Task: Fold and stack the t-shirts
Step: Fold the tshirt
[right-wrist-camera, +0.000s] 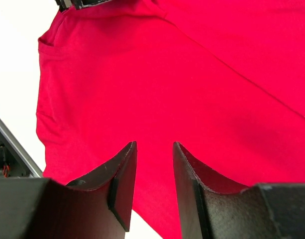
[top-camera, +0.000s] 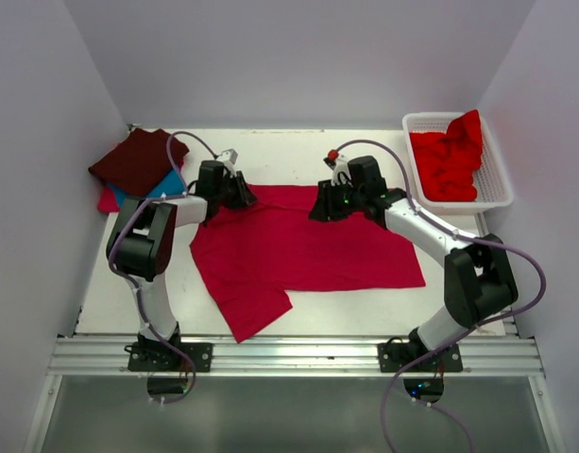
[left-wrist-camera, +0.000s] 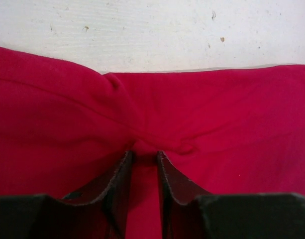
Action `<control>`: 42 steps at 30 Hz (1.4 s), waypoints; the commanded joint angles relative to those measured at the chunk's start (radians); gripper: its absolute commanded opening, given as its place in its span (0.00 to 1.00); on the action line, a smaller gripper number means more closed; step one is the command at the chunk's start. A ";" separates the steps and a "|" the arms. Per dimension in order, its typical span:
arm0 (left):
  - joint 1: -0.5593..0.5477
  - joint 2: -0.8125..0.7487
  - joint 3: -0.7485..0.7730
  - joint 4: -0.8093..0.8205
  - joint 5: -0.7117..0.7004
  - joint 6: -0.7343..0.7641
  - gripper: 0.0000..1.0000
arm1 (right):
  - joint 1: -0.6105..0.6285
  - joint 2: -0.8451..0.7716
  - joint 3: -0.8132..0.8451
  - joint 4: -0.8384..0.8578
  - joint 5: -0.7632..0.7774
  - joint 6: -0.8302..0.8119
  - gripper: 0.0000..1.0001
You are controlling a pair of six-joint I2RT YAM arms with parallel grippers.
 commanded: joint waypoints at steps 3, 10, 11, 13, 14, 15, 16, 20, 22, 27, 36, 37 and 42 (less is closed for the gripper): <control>-0.003 -0.006 0.015 -0.014 -0.022 0.025 0.25 | -0.001 -0.042 -0.018 0.040 0.022 0.010 0.38; -0.003 -0.013 -0.005 0.012 -0.006 0.023 0.00 | -0.001 -0.075 -0.052 0.044 0.031 0.014 0.37; -0.003 -0.030 -0.014 0.022 0.004 0.020 0.00 | -0.001 -0.081 -0.055 0.046 0.031 0.014 0.36; -0.006 -0.053 -0.039 0.037 0.005 0.019 0.00 | 0.001 -0.087 -0.066 0.050 0.034 0.017 0.36; -0.009 -0.077 -0.048 0.036 0.007 0.022 0.00 | 0.001 -0.088 -0.067 0.049 0.034 0.017 0.36; -0.014 -0.088 -0.051 0.023 0.007 0.025 0.00 | 0.001 -0.091 -0.070 0.049 0.034 0.017 0.36; -0.016 -0.102 -0.056 0.016 0.007 0.026 0.00 | -0.001 -0.093 -0.070 0.049 0.034 0.019 0.36; -0.038 -0.176 -0.094 -0.012 -0.002 0.025 0.00 | 0.001 -0.099 -0.072 0.050 0.034 0.020 0.36; -0.049 -0.194 -0.111 -0.010 -0.001 0.019 0.00 | -0.001 -0.102 -0.073 0.053 0.033 0.020 0.36; -0.089 -0.214 -0.137 -0.026 -0.007 -0.006 0.00 | 0.001 -0.101 -0.083 0.058 0.030 0.022 0.36; -0.180 -0.285 -0.203 -0.018 -0.055 -0.053 0.42 | -0.001 -0.093 -0.081 0.049 0.044 0.010 0.45; -0.181 -0.320 -0.212 -0.014 -0.077 -0.055 0.47 | -0.001 -0.093 -0.081 0.044 0.047 0.008 0.46; -0.184 -0.438 -0.257 -0.010 -0.179 -0.037 0.72 | -0.001 -0.087 -0.086 0.041 0.056 0.000 0.47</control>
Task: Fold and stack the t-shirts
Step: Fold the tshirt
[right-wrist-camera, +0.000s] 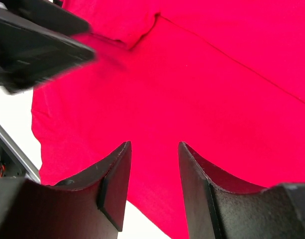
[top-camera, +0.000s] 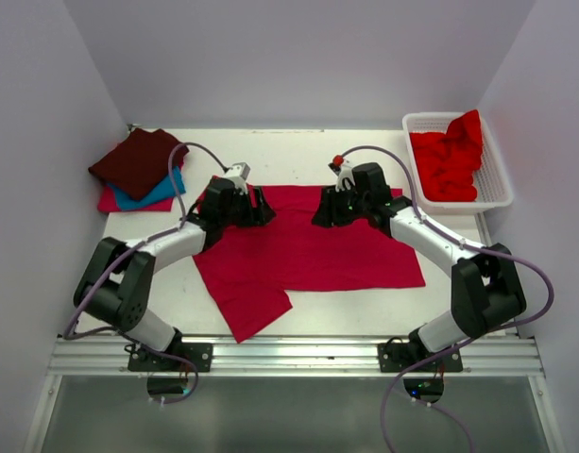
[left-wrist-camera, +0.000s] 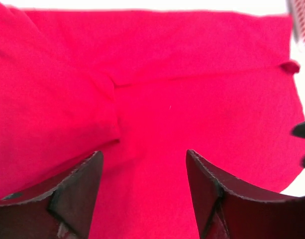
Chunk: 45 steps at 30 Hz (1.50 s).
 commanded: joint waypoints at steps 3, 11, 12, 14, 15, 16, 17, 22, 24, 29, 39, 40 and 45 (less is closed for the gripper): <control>0.003 -0.122 -0.001 0.023 -0.192 0.038 0.62 | -0.001 -0.011 -0.001 0.023 0.019 -0.009 0.47; 0.099 0.107 0.133 0.041 -0.176 0.061 0.00 | -0.002 -0.034 0.001 -0.017 0.184 0.008 0.00; 0.110 0.127 0.138 0.054 -0.161 0.058 0.00 | -0.002 -0.035 0.007 -0.054 0.317 0.017 0.00; 0.139 0.187 0.151 0.086 -0.124 0.054 0.00 | -0.002 -0.031 0.024 -0.109 0.482 0.061 0.00; 0.148 0.204 0.154 0.098 -0.113 0.048 0.00 | -0.002 -0.029 0.033 -0.134 0.654 0.089 0.00; 0.156 0.241 0.162 0.109 -0.105 0.046 0.00 | -0.002 -0.025 0.041 -0.157 0.718 0.110 0.00; 0.168 0.259 0.168 0.113 -0.101 0.046 0.00 | -0.004 -0.019 0.048 -0.181 0.769 0.150 0.00; 0.202 0.327 0.165 0.055 -0.181 0.032 0.00 | -0.021 0.001 0.076 -0.250 1.010 0.229 0.00; 0.208 0.319 0.158 -0.006 -0.246 0.032 0.00 | -0.031 0.020 0.098 -0.293 1.065 0.271 0.00; 0.213 0.264 0.148 -0.096 -0.315 0.038 0.00 | -0.081 0.089 0.169 -0.346 1.128 0.335 0.00; 0.217 0.200 0.162 -0.178 -0.309 0.065 0.00 | -0.167 0.386 0.383 -0.290 0.882 0.212 0.00; 0.217 0.200 0.164 -0.178 -0.300 0.065 0.00 | -0.168 0.402 0.397 -0.290 0.862 0.207 0.00; 0.217 0.200 0.151 -0.167 -0.280 0.066 0.00 | -0.182 0.506 0.464 -0.278 0.805 0.192 0.00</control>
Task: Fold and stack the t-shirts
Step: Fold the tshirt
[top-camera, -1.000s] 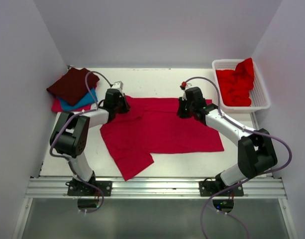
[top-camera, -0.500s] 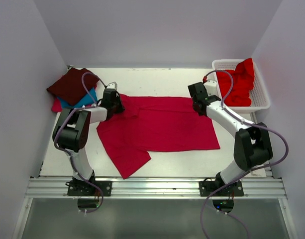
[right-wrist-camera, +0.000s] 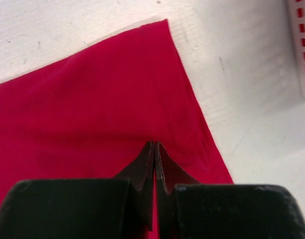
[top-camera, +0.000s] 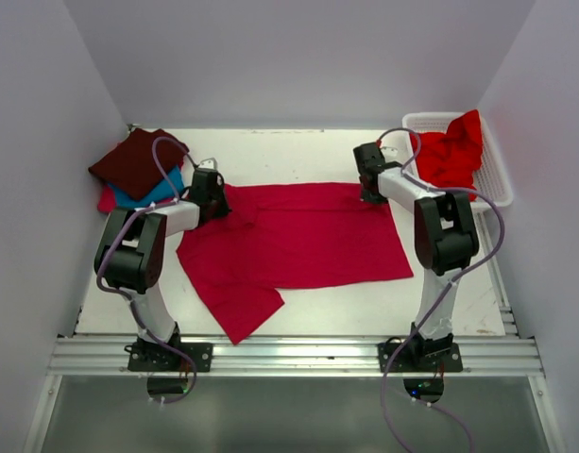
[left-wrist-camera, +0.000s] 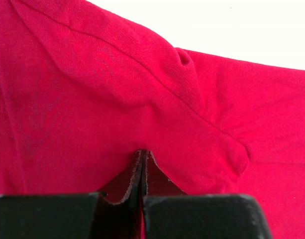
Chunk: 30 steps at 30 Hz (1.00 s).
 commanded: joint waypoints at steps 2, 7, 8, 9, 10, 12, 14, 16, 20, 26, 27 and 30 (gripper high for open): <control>0.009 -0.023 -0.010 -0.038 0.003 0.026 0.00 | -0.013 0.077 0.097 0.009 -0.039 -0.019 0.00; 0.011 -0.019 -0.017 -0.031 0.015 0.028 0.00 | -0.014 0.128 0.143 -0.036 0.095 0.012 0.00; 0.009 -0.019 -0.017 -0.031 0.016 0.031 0.00 | -0.016 0.134 0.159 -0.053 0.133 0.022 0.00; 0.009 -0.016 -0.016 -0.032 0.015 0.032 0.00 | -0.019 0.149 0.168 -0.060 0.148 0.027 0.00; 0.011 -0.015 -0.016 -0.032 0.015 0.032 0.00 | -0.022 0.157 0.194 -0.088 0.158 0.036 0.00; 0.011 -0.017 -0.019 -0.034 0.015 0.034 0.00 | -0.031 0.180 0.226 -0.118 0.199 0.047 0.00; 0.011 -0.019 -0.019 -0.038 0.013 0.035 0.00 | -0.036 0.201 0.263 -0.139 0.213 0.061 0.00; 0.011 -0.020 -0.022 -0.038 0.013 0.037 0.00 | -0.049 0.223 0.295 -0.143 0.210 0.056 0.00; 0.009 -0.019 -0.020 -0.041 0.026 0.038 0.00 | -0.077 0.287 0.396 -0.186 0.184 0.044 0.00; 0.011 -0.028 -0.028 -0.043 0.022 0.041 0.00 | -0.112 0.315 0.443 -0.203 0.136 0.025 0.00; 0.009 -0.031 -0.030 -0.043 0.026 0.041 0.00 | -0.112 0.298 0.433 -0.202 0.144 0.030 0.00; 0.011 -0.034 -0.033 -0.038 0.027 0.041 0.00 | -0.111 0.136 0.296 -0.088 0.153 0.029 0.00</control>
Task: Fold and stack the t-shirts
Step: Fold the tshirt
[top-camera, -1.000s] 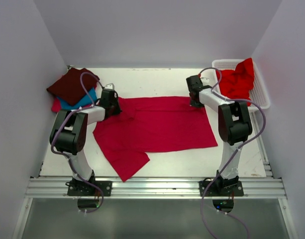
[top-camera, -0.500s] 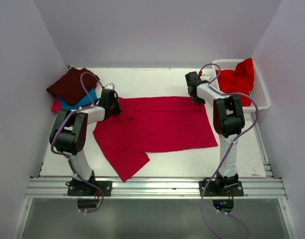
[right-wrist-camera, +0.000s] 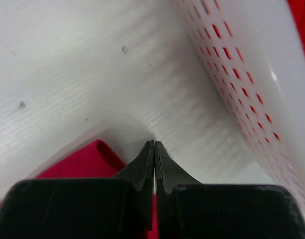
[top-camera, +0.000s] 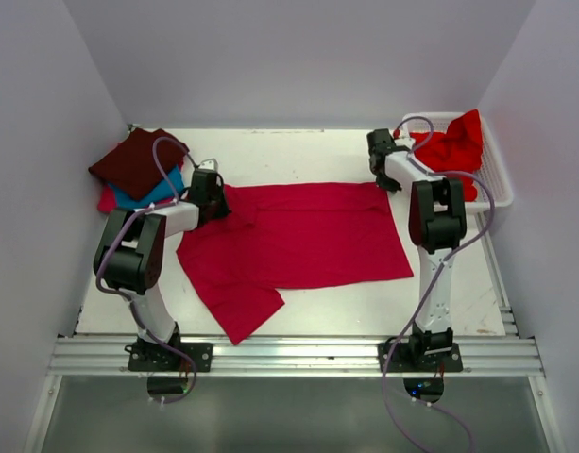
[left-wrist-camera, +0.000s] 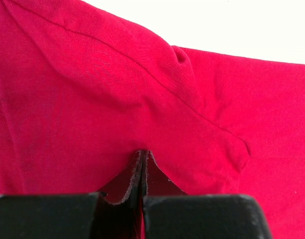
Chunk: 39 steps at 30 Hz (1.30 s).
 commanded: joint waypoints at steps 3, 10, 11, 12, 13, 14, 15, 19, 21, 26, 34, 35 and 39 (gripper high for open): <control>0.008 -0.026 -0.027 -0.031 0.026 0.021 0.00 | 0.027 -0.337 -0.244 0.188 0.001 -0.006 0.00; 0.008 -0.014 -0.030 -0.022 0.045 0.012 0.00 | 0.051 -0.463 -0.360 0.253 -0.111 -0.040 0.00; 0.008 -0.012 -0.032 -0.020 0.045 0.012 0.00 | 0.051 -0.459 -0.360 0.254 -0.131 -0.043 0.00; 0.008 -0.012 -0.033 -0.019 0.043 0.012 0.00 | 0.051 -0.446 -0.355 0.253 -0.172 -0.045 0.00; 0.008 -0.012 -0.035 -0.019 0.045 0.010 0.00 | 0.051 -0.434 -0.340 0.250 -0.184 -0.051 0.00; 0.006 -0.014 -0.036 -0.019 0.043 0.012 0.00 | 0.051 -0.402 -0.329 0.236 -0.197 -0.051 0.00; 0.008 -0.019 -0.039 -0.017 0.045 0.012 0.00 | 0.051 -0.385 -0.318 0.228 -0.204 -0.051 0.00; 0.006 -0.026 -0.047 -0.017 0.043 0.012 0.00 | 0.051 -0.305 -0.260 0.198 -0.226 -0.055 0.00; 0.008 -0.029 -0.048 -0.017 0.043 0.013 0.00 | 0.051 -0.275 -0.252 0.197 -0.235 -0.057 0.00; 0.008 -0.028 -0.045 -0.017 0.045 0.013 0.00 | 0.051 -0.276 -0.292 0.214 -0.260 -0.046 0.00; 0.008 -0.019 -0.041 -0.016 0.045 0.010 0.00 | 0.051 -0.350 -0.407 0.234 -0.273 -0.019 0.00; 0.008 -0.016 -0.041 -0.014 0.045 0.010 0.00 | 0.051 -0.359 -0.421 0.236 -0.273 -0.015 0.00; 0.008 -0.016 -0.041 -0.014 0.043 0.008 0.00 | 0.050 -0.408 -0.511 0.263 -0.275 0.003 0.00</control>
